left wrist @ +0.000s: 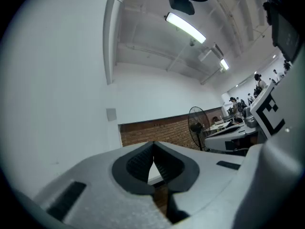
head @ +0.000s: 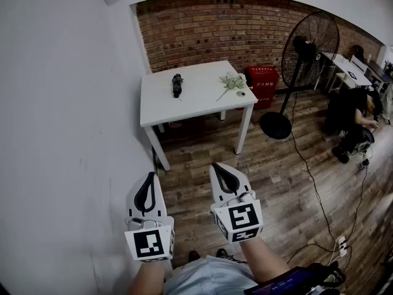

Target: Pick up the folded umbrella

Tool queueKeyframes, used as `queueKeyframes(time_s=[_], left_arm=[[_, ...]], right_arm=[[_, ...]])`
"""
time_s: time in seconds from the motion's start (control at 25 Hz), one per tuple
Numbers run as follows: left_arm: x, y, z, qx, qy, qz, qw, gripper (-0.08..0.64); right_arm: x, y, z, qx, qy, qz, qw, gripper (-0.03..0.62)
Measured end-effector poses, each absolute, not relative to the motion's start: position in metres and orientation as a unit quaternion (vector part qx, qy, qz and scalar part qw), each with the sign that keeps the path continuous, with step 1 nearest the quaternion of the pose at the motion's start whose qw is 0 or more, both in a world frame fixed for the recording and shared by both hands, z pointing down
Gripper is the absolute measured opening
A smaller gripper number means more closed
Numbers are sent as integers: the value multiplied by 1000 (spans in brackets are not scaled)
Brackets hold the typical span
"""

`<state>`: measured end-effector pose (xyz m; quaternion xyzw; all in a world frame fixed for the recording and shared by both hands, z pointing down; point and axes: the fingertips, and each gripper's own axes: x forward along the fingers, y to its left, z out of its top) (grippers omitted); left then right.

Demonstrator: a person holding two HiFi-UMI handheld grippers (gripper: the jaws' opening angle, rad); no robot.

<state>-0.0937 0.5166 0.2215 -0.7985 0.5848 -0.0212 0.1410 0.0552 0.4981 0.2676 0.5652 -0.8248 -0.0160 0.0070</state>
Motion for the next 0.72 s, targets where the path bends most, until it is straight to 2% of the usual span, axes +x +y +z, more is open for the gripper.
queueKeyframes(time_s=[0.48, 0.56, 0.72], left_arm=[[-62, 523, 231, -793, 592, -37, 136, 6], [-55, 524, 232, -792, 594, -39, 135, 6], [-43, 526, 235, -789, 598, -45, 134, 6]], right_arm=[[83, 504, 271, 547, -837, -8, -21, 8], [85, 503, 272, 531, -847, 0, -21, 254], [94, 502, 274, 524, -851, 1, -22, 298]])
